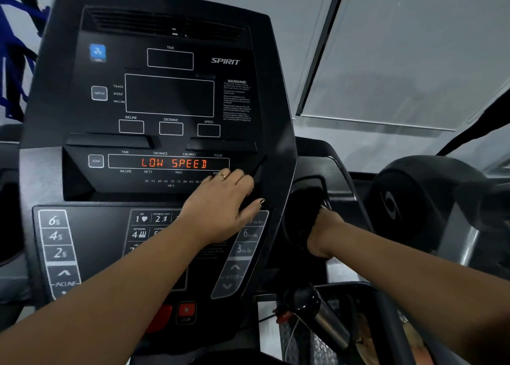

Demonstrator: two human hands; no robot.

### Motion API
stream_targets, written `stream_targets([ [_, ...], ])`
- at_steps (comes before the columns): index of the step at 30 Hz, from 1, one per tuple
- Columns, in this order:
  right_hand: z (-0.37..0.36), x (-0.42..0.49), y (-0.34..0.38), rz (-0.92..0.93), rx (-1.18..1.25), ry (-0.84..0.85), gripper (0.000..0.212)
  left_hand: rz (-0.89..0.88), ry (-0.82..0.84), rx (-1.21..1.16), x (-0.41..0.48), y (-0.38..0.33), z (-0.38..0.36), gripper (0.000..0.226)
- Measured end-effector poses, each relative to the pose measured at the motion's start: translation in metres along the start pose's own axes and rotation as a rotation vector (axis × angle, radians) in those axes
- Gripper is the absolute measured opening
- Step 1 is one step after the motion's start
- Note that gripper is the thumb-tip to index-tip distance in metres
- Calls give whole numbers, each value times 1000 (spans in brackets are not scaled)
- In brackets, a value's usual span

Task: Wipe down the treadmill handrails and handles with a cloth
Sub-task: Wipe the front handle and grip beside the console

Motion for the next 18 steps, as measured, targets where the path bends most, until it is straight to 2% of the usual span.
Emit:
stream_targets([
  [5, -4, 13, 1, -45, -11, 36, 63, -1, -20, 3, -1, 0, -1, 37],
  [9, -6, 19, 2, -48, 146, 51, 60, 5, -23, 6, -3, 1, -1, 39],
  [13, -4, -9, 2, 29, 564, 85, 46, 10, -21, 2, -3, 0, 1, 41],
  [18, -9, -28, 8, 85, 1075, 94, 41, 10, -26, 7, -4, -3, 1, 38],
])
Point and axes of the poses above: each hand's wrist, its own x-axis towards the middle knuckle, its own z-axis out of the back of the hand, y = z × x, the point moved 4 cm from there along x, towards the middle knuckle, and after that the axes turned 14 degrees about y, right-handed, at the moved point
